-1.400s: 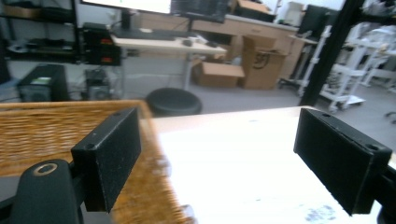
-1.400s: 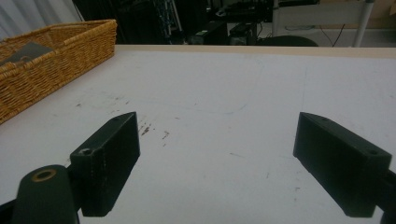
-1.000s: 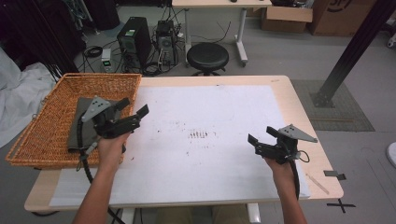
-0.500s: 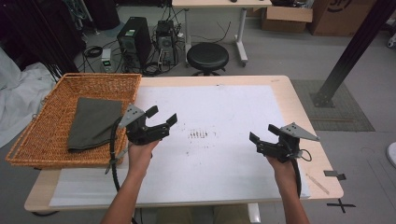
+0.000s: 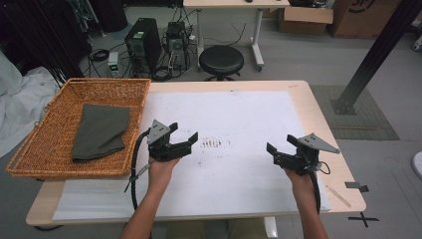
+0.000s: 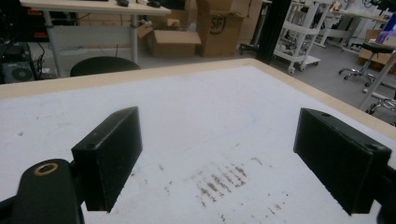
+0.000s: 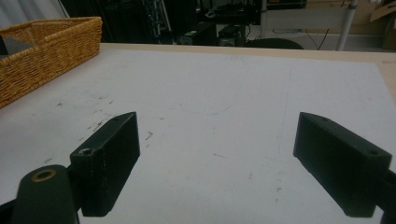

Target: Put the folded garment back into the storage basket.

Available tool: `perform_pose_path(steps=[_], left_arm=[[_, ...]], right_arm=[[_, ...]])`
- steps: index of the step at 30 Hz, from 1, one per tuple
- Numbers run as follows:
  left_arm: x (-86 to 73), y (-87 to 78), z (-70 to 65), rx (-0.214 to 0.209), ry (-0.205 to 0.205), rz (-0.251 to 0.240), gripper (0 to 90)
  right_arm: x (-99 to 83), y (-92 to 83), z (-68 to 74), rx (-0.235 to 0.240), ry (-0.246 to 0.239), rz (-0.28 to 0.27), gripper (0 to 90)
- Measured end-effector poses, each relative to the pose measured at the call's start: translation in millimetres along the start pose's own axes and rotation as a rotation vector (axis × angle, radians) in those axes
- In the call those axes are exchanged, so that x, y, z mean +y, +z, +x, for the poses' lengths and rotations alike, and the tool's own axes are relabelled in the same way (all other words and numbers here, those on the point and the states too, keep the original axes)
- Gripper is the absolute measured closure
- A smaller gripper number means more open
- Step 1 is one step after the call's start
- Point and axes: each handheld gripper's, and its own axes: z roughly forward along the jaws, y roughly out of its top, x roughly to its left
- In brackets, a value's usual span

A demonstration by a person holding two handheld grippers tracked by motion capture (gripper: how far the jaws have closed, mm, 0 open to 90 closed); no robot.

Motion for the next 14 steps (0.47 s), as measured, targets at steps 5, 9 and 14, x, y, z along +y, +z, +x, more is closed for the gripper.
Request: perform_pose_path(steps=[5, 9, 14], left_arm=[[-1.5, -0.3, 2.0, 0.010, -0.006, 0.003, 15.8], [-1.9, -0.3, 2.8, 0.016, -0.004, 0.007, 15.8], [-2.5, 0.8, 3.6, 0.019, -0.006, 0.013, 15.8]], right_arm=[[-0.7, -0.3, -0.3, -0.003, 0.001, -0.002, 14.4], [-0.2, 0.1, -0.3, -0.006, 0.000, -0.001, 14.4], [-0.1, 1.5, 0.1, -0.005, -0.001, 0.000, 14.4]])
